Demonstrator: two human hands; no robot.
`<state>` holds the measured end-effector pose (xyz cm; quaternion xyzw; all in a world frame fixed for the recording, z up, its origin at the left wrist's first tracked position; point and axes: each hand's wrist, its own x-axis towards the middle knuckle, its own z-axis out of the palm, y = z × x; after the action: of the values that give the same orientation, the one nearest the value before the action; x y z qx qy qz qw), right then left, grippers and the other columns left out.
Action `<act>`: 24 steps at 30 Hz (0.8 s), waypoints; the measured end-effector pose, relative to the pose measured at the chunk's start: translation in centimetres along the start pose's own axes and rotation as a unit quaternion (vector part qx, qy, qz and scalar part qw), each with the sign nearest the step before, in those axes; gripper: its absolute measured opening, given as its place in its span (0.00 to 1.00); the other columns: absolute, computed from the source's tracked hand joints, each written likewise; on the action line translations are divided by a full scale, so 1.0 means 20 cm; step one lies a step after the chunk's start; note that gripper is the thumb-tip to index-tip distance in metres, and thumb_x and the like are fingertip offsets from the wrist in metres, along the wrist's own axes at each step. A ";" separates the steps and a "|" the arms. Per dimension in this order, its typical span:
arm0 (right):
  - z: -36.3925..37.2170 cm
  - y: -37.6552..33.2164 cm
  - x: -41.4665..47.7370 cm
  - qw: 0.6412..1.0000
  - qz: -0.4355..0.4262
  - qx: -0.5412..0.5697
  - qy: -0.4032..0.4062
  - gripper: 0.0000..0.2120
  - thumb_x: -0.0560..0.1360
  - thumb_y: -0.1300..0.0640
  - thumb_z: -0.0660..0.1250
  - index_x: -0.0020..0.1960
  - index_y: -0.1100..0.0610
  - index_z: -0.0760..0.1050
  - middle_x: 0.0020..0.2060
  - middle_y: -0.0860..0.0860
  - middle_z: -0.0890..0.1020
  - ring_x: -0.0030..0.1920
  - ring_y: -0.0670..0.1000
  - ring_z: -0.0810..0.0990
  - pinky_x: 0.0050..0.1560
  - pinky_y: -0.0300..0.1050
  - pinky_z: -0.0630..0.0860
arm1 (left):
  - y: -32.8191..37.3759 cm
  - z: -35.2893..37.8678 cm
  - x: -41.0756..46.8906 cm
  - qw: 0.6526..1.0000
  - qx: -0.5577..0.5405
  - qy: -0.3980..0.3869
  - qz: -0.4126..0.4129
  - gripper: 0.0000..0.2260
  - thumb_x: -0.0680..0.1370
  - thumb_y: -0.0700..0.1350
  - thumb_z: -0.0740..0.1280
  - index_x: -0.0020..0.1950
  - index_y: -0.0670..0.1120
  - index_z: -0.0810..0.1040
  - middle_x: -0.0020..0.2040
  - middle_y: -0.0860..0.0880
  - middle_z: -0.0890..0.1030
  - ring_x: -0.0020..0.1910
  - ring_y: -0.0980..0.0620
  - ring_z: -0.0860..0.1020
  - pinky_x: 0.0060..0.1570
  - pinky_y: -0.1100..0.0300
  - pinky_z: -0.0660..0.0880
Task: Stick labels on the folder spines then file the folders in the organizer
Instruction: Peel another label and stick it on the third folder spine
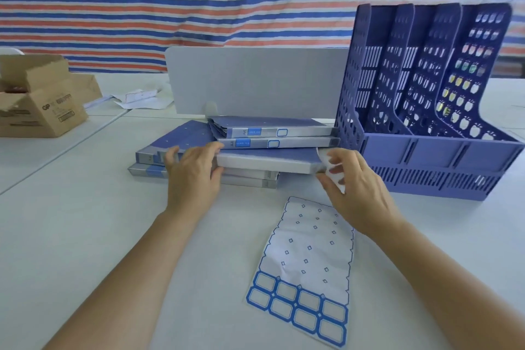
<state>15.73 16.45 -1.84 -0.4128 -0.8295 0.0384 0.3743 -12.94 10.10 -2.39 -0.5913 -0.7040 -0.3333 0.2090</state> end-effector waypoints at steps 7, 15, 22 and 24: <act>-0.13 -0.11 -0.06 0.948 0.111 -0.055 -0.294 0.42 0.58 0.19 0.63 0.65 0.41 0.72 0.57 0.41 0.72 0.60 0.45 0.73 0.60 0.44 0.72 | 0.08 -0.03 -0.01 0.994 -0.016 0.038 0.105 0.11 0.74 0.42 0.73 0.55 0.47 0.81 0.46 0.52 0.85 0.46 0.47 0.82 0.50 0.53 0.65; -0.14 -0.08 -0.01 0.932 0.149 0.046 -0.327 0.20 0.63 0.35 0.77 0.40 0.49 0.76 0.35 0.46 0.79 0.36 0.48 0.78 0.35 0.44 0.74 | 0.19 -0.05 -0.04 0.991 -0.036 -0.014 0.125 0.14 0.71 0.47 0.75 0.56 0.50 0.82 0.51 0.53 0.84 0.50 0.48 0.80 0.50 0.55 0.64; -0.29 -0.04 0.02 0.860 0.219 0.437 -0.145 0.16 0.68 0.55 0.78 0.54 0.56 0.82 0.47 0.53 0.88 0.47 0.57 0.87 0.50 0.55 0.83 | 0.35 -0.18 -0.05 0.932 -0.356 -0.005 -0.074 0.07 0.78 0.51 0.67 0.52 0.52 0.81 0.51 0.58 0.83 0.55 0.62 0.79 0.56 0.68 0.72; -0.29 -0.04 0.02 0.838 0.224 0.487 -0.101 0.17 0.68 0.55 0.76 0.55 0.56 0.82 0.49 0.54 0.87 0.50 0.58 0.86 0.53 0.58 0.82 | 0.41 -0.22 -0.05 0.865 -0.479 -0.036 -0.144 0.10 0.78 0.53 0.66 0.54 0.49 0.81 0.49 0.53 0.85 0.53 0.56 0.82 0.55 0.65 0.76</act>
<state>18.75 14.82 2.84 -0.3457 -0.6220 0.5618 0.4219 -5.29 6.96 1.83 -0.5224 -0.5422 -0.6342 -0.1757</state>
